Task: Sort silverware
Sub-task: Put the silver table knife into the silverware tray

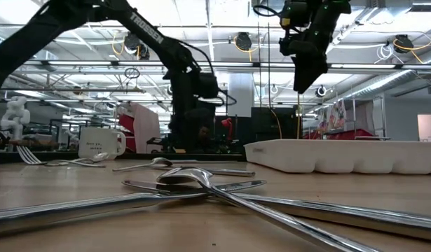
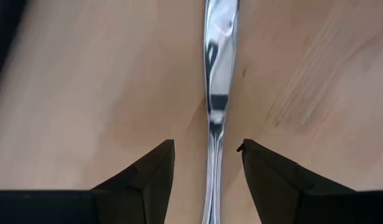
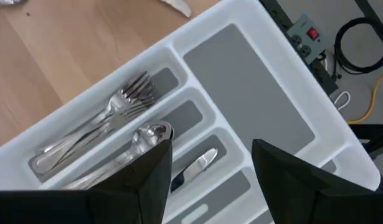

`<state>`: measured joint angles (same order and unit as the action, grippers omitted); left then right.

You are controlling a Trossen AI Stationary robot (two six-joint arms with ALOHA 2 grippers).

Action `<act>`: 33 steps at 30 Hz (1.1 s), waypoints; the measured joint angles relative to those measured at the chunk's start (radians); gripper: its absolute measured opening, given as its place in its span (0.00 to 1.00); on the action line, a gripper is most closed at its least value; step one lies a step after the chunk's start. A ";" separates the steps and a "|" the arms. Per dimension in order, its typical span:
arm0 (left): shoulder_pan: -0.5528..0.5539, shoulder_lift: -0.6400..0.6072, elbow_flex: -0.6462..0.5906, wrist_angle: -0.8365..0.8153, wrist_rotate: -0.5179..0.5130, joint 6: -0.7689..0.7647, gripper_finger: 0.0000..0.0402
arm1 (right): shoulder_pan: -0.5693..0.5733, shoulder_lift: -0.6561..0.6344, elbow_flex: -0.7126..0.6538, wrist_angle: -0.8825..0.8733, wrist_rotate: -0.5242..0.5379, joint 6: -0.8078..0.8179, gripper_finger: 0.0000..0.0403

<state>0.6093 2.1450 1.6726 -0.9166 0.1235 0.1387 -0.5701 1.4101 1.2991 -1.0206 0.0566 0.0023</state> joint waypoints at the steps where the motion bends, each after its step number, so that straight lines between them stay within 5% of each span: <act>1: 0.002 0.007 0.001 -0.009 0.001 0.000 0.48 | 0.000 0.000 0.000 -0.007 0.000 -0.001 0.53; 14: -0.022 0.071 0.005 -0.014 -0.013 0.057 0.46 | 0.000 0.000 0.000 -0.020 0.000 -0.014 0.53; 22: -0.037 0.113 0.019 -0.026 -0.048 0.057 0.05 | 0.001 0.000 0.000 -0.030 -0.004 0.003 0.53; 33: -0.062 0.081 0.013 -0.064 0.027 0.038 0.01 | 0.000 0.000 0.000 -0.031 -0.005 0.003 0.53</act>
<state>0.5470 2.2260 1.6855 -0.9801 0.1501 0.1771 -0.5697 1.4105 1.2987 -1.0519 0.0517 0.0055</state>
